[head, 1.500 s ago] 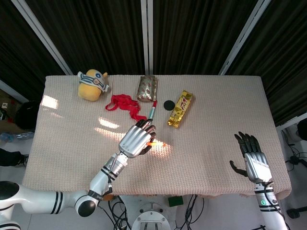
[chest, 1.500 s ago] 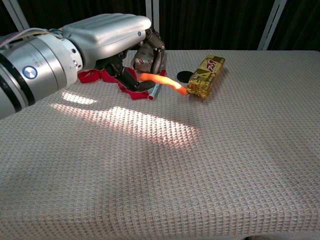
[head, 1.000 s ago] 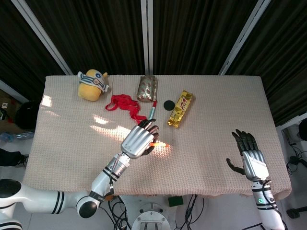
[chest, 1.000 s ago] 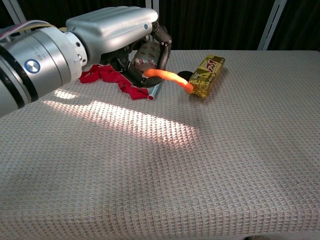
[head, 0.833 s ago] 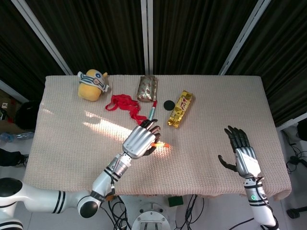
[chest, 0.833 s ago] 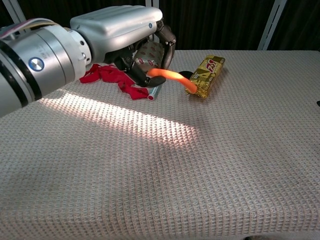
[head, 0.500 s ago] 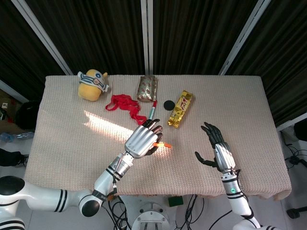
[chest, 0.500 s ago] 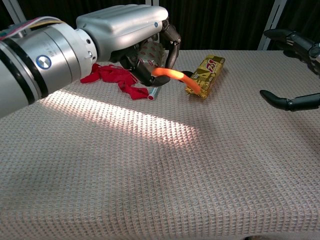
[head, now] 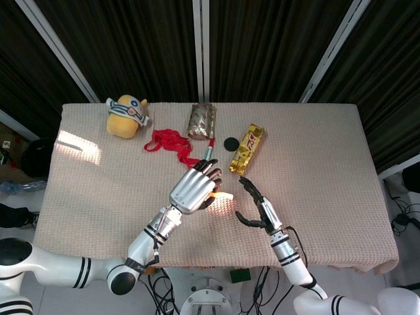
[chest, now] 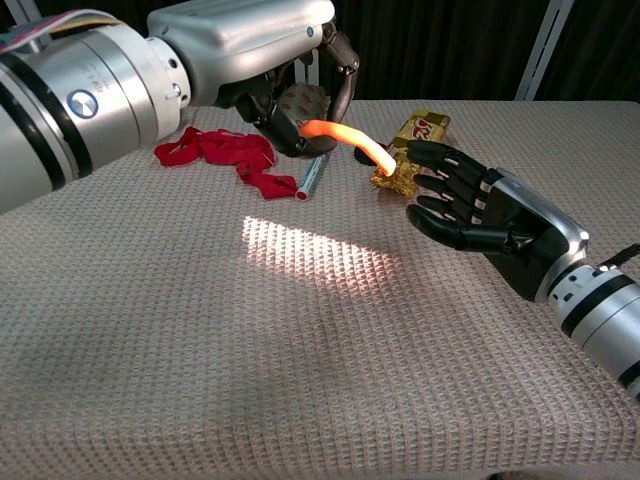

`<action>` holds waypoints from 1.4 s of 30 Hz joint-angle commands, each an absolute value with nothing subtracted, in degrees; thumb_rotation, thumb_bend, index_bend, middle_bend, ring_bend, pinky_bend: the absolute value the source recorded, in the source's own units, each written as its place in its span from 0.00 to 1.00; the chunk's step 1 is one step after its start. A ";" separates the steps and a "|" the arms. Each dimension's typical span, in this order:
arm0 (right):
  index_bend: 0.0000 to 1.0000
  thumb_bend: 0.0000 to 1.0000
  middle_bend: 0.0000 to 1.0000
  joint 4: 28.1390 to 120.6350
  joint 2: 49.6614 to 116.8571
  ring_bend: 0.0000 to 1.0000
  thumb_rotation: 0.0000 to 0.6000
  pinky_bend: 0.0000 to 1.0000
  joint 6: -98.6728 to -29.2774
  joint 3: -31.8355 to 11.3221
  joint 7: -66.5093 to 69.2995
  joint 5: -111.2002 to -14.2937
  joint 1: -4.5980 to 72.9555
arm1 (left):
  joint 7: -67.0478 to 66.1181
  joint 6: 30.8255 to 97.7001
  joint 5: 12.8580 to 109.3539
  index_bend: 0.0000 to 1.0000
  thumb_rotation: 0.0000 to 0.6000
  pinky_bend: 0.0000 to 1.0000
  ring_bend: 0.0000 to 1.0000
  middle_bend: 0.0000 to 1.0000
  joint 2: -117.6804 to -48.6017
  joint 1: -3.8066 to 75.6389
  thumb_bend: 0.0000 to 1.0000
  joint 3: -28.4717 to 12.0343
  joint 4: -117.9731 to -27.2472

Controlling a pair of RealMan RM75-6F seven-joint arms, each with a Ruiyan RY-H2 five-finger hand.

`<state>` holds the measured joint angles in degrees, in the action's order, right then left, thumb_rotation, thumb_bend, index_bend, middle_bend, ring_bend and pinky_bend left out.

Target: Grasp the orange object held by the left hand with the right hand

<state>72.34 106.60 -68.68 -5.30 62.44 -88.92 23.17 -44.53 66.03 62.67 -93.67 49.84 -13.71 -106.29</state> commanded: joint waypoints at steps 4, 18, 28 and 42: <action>0.22 0.32 0.03 71.06 108.15 0.00 1.00 0.00 -66.00 -4.80 68.73 -89.14 25.98 | -44.86 66.36 62.23 0.58 0.96 0.22 0.15 0.32 -93.67 50.17 0.30 -13.44 -106.43; 0.39 0.33 0.08 73.40 108.45 0.00 1.00 0.00 -66.67 -6.86 67.72 -85.98 26.12 | -44.43 66.82 61.78 0.58 0.96 0.22 0.15 0.32 -93.84 50.75 0.30 -12.79 -105.89; 0.46 0.36 0.10 73.66 108.58 0.00 1.00 0.00 -66.04 -7.45 67.47 -84.96 26.44 | -44.16 66.94 61.74 0.58 0.97 0.22 0.15 0.32 -93.80 51.03 0.30 -12.39 -105.62; 0.48 0.36 0.12 73.67 108.65 0.00 1.00 0.00 -65.90 -7.71 67.67 -84.58 26.55 | -43.91 67.01 61.75 0.58 0.96 0.22 0.15 0.32 -93.96 51.35 0.30 -11.87 -105.31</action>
